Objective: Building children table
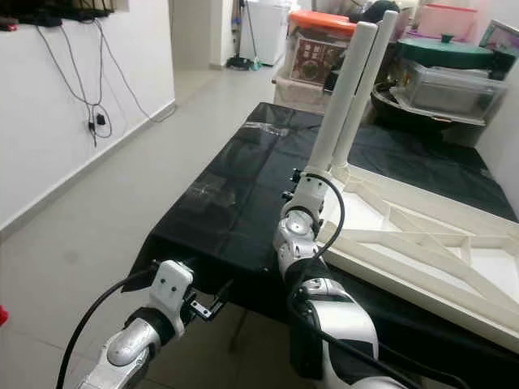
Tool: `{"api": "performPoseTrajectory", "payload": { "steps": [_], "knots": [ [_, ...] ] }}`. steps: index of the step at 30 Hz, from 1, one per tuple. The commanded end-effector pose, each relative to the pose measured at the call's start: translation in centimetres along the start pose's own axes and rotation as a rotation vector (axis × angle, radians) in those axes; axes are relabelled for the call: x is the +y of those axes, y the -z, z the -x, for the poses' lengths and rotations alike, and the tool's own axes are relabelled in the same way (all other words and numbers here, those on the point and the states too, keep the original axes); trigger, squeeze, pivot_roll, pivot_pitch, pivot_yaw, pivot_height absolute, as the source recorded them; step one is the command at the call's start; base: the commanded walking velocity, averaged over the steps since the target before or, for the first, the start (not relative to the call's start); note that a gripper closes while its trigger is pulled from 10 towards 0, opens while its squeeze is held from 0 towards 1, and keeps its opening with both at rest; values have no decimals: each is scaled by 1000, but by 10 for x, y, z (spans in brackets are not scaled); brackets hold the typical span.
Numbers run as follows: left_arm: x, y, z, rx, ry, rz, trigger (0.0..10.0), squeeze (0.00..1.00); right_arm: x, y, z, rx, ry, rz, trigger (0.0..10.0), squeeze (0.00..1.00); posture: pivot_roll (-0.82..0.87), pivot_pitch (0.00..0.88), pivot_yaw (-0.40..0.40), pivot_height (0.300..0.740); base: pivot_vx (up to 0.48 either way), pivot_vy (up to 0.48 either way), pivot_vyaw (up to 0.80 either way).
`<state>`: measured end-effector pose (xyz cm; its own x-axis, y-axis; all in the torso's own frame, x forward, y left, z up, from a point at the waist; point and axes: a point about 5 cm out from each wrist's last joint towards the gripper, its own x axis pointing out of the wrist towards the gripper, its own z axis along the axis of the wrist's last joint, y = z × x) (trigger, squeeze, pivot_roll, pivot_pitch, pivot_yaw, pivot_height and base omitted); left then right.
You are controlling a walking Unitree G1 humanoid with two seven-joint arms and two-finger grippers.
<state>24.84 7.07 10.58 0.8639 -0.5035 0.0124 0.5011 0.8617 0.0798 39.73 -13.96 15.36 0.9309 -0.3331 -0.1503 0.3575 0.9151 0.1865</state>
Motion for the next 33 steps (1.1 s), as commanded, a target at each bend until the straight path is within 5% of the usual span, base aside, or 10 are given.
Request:
{"api": "performPoseTrajectory", "payload": {
  "steps": [1,4,5,13,16,29,30,31,32,33],
  "knots": [
    [-2,2,0,16,7,5,10000,0,4,14,4,56,-35,-18,10000,1000,87,0,-101,740,0,0,0],
    [-2,2,0,16,6,5,10000,0,13,9,7,-2,-113,3,10000,824,88,0,-103,740,0,0,0],
    [-2,2,-1,15,6,6,10000,0,17,5,7,-30,-182,-5,10000,0,89,0,-103,740,0,0,0],
    [-2,2,-1,13,5,7,10000,0,33,-1,12,-1,-704,32,10000,0,85,0,-100,740,0,0,0],
    [-1,2,-1,14,6,6,10000,0,34,-2,19,77,-1040,92,10000,0,88,0,-104,740,0,0,0],
    [-2,2,-1,13,6,3,10000,0,49,6,44,183,-1499,229,10000,0,100,0,-112,740,0,0,0],
    [-2,2,-1,13,5,3,10000,0,54,6,47,167,-1526,249,5294,0,102,0,-117,740,0,0,0],
    [-2,2,-1,13,5,3,10000,0,54,6,47,167,-1526,249,5294,0,102,0,-117,740,0,0,0],
    [-2,2,-1,14,5,4,10000,0,58,6,48,155,-1507,249,0,0,102,0,-117,740,0,0,0],
    [-2,2,-1,14,5,4,10000,0,58,6,48,155,-1507,249,0,0,102,0,-117,740,0,0,0]
  ]
}}
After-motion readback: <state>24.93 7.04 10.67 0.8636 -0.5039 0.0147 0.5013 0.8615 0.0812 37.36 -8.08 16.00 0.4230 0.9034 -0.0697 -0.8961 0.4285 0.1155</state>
